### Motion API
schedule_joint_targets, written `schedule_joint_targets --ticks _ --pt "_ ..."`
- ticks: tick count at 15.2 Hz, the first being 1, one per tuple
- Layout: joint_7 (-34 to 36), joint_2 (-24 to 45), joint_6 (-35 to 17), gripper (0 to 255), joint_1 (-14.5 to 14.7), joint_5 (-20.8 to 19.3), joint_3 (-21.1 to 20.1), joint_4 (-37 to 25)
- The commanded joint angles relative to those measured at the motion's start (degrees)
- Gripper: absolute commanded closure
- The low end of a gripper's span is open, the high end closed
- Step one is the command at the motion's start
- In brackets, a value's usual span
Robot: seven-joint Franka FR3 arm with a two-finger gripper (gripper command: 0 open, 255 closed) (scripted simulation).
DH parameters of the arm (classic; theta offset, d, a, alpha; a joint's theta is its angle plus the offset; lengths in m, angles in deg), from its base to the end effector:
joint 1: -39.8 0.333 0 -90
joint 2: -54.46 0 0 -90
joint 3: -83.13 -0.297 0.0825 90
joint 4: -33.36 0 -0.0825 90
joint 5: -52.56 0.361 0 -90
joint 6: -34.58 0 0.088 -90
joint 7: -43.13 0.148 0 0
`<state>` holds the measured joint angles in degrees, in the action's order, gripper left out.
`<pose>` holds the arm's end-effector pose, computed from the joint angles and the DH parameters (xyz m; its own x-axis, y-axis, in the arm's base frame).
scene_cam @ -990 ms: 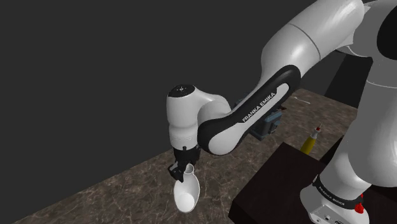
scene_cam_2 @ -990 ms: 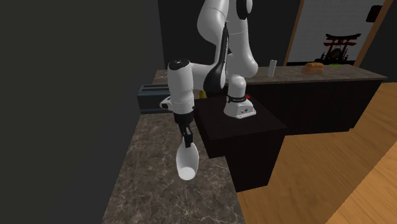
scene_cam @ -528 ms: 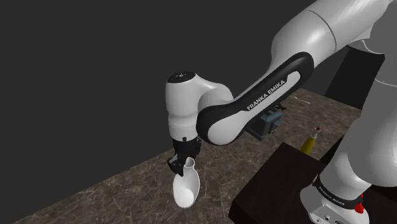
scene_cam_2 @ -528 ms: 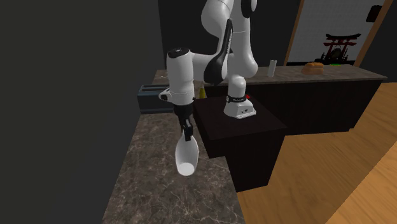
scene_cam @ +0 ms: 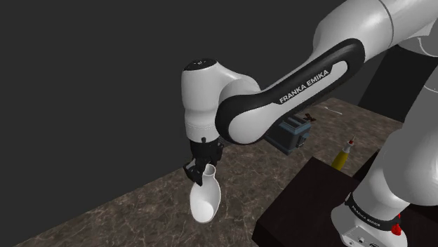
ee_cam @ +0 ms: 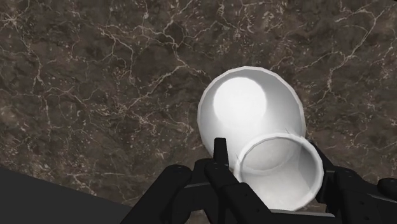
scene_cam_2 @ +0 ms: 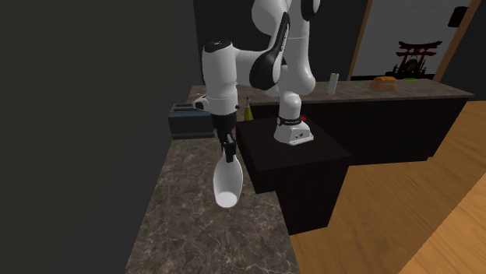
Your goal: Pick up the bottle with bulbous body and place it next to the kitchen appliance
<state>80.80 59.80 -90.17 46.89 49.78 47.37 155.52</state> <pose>0.3895 0.3558 0.3238 0.9926 0.1170 -0.0327 0.1173 -0.9931 0.0058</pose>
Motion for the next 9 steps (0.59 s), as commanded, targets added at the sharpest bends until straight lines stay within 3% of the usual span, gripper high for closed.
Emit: schedule_joint_targets --ticks 1,9 --pt "-0.32 -0.76 1.42 255 -0.05 0.59 -0.1 -0.81" --pt "-1.83 -3.88 7.29 255 -0.42 2.76 -0.13 -4.16"
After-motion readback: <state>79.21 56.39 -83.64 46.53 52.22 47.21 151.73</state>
